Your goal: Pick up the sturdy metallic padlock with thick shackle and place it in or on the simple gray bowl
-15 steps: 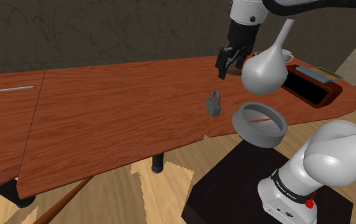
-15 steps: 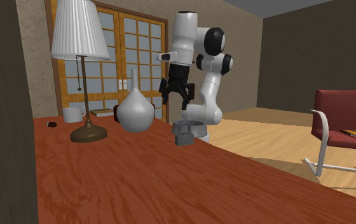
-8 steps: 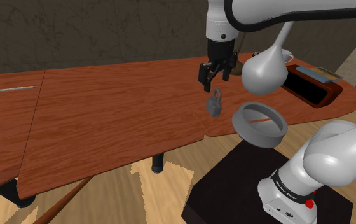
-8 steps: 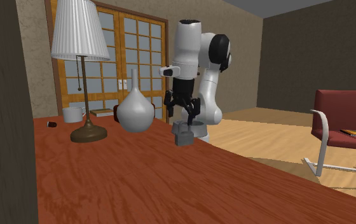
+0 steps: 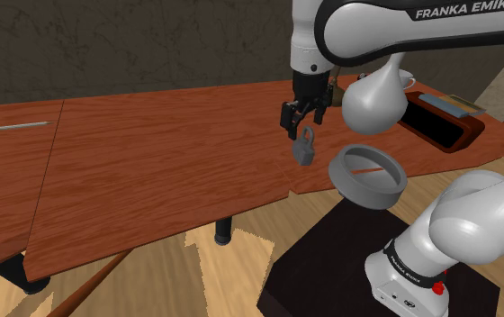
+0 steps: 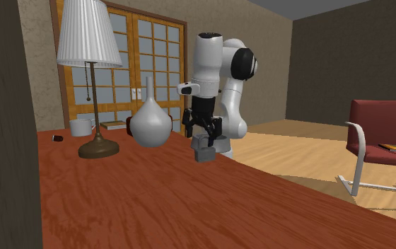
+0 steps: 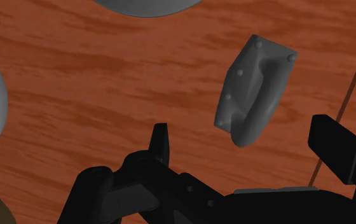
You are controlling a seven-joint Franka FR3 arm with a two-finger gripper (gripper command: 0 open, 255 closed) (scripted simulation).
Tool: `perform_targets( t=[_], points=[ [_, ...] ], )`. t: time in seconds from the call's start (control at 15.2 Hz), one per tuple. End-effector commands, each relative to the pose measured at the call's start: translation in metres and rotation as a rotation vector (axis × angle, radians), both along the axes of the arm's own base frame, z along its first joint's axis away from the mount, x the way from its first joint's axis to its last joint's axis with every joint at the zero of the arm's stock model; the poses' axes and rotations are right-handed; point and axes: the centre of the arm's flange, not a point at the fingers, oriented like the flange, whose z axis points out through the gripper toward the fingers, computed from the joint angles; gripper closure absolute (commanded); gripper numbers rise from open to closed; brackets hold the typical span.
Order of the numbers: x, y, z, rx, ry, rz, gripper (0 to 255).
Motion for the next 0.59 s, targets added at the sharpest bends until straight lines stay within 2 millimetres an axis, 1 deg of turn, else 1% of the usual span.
perform_targets(
  t=[0.0,0.2,0.26,0.53],
  points=[
    [-0.0001,-0.0001,-0.0002,0.0,0.0,0.0,0],
    [-0.0001,-0.0001,-0.0002,0.0,0.0,0.0,0],
    [-0.0001,-0.0001,-0.0002,0.0,0.0,0.0,255],
    [-0.0001,-0.0001,-0.0003,0.0,0.0,0.0,255]
  ],
)
